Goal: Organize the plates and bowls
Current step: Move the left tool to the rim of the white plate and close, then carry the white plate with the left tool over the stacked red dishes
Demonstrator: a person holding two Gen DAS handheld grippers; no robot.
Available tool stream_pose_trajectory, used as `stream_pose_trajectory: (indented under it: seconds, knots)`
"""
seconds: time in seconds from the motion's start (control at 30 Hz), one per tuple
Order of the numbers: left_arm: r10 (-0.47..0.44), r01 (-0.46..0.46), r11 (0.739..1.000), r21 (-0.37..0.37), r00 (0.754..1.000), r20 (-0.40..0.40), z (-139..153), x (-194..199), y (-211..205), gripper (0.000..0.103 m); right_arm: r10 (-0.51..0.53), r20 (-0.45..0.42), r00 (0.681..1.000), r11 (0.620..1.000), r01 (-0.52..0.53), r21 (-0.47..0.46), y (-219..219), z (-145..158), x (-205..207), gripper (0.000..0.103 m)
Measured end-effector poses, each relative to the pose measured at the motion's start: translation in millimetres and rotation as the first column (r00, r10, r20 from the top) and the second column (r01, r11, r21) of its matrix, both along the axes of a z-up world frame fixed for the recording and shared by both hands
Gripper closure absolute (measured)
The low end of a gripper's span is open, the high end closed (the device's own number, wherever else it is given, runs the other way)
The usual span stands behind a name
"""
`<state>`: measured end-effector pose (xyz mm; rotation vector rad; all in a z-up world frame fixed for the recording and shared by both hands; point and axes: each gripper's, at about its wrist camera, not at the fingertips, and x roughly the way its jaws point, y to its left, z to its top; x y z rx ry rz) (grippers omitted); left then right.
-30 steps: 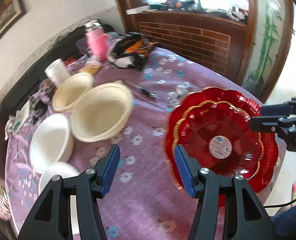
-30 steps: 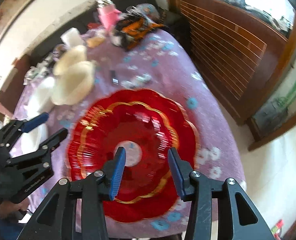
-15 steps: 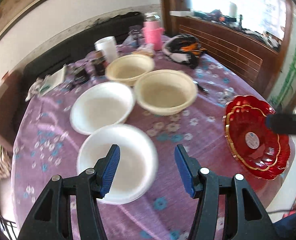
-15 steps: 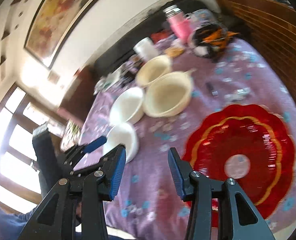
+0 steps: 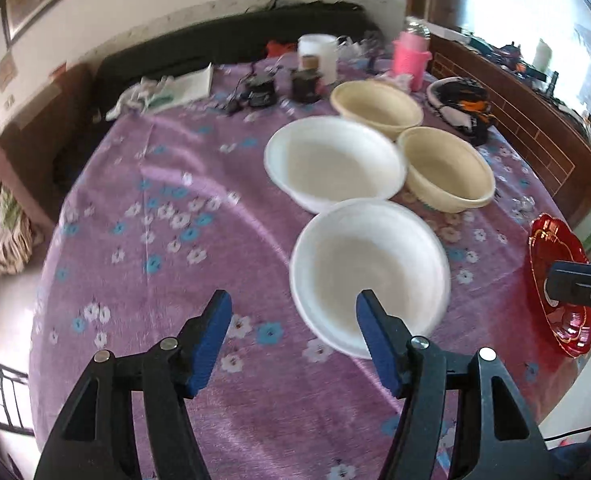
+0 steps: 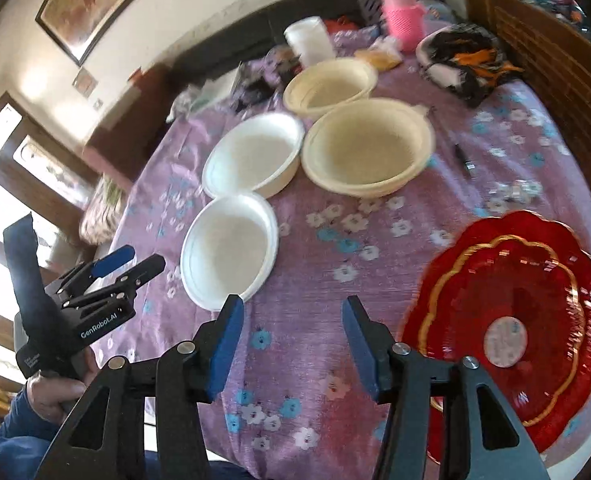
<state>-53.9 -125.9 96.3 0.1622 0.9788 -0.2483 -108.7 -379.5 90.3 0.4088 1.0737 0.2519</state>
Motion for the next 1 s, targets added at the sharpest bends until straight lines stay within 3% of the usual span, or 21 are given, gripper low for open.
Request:
stream_pose_trajectory:
  seconds: [0.27, 0.47, 0.57, 0.73, 0.77, 0.83, 0.9, 1.0]
  knots:
    - [0.028, -0.036, 0.996, -0.082, 0.995, -0.097, -13.0, 18.8, 18.2, 0.039, 0.053, -0.055, 0.997, 0.998, -0.05, 0.039, 23.5, -12.8, 42.2, 0.048]
    - [0.011, -0.017, 0.998, -0.056, 0.995, -0.099, -20.9, 27.6, 12.7, 0.039, 0.088, -0.095, 0.992, 0.996, -0.089, -0.01, 43.6, -26.8, 58.4, 0.048]
    - [-0.003, 0.0, 1.0, -0.031, 0.994, -0.107, -28.6, 34.1, 7.9, 0.05, 0.087, -0.114, 0.99, 0.996, -0.088, -0.007, 49.3, -35.4, 66.6, 0.048]
    - [-0.032, 0.029, 0.999, -0.022, 0.992, -0.12, -39.9, 45.5, 1.9, 0.053, 0.091, -0.146, 0.985, 0.995, -0.096, -0.028, 57.6, -46.9, 77.6, 0.07]
    - [-0.039, 0.038, 0.999, -0.017, 0.992, -0.123, -42.1, 47.2, -0.2, 0.055, 0.082, -0.157, 0.984, 0.995, -0.09, -0.044, 58.4, -50.1, 79.7, 0.071]
    - [-0.055, 0.055, 0.998, -0.01, 0.99, -0.128, -46.6, 49.7, -3.2, 0.071, 0.077, -0.168, 0.983, 0.995, -0.086, -0.043, 59.3, -54.4, 82.2, 0.076]
    - [-0.07, 0.069, 0.997, -0.017, 0.987, -0.143, -51.4, 50.7, -5.3, 0.078, 0.077, -0.179, 0.981, 0.996, -0.085, -0.036, 60.5, -59.0, 84.2, 0.084]
    - [-0.095, 0.096, 0.995, 0.001, 0.987, -0.132, -50.4, 46.5, -11.5, 0.084, 0.082, -0.168, 0.982, 0.996, -0.089, -0.032, 62.9, -57.4, 82.6, 0.088]
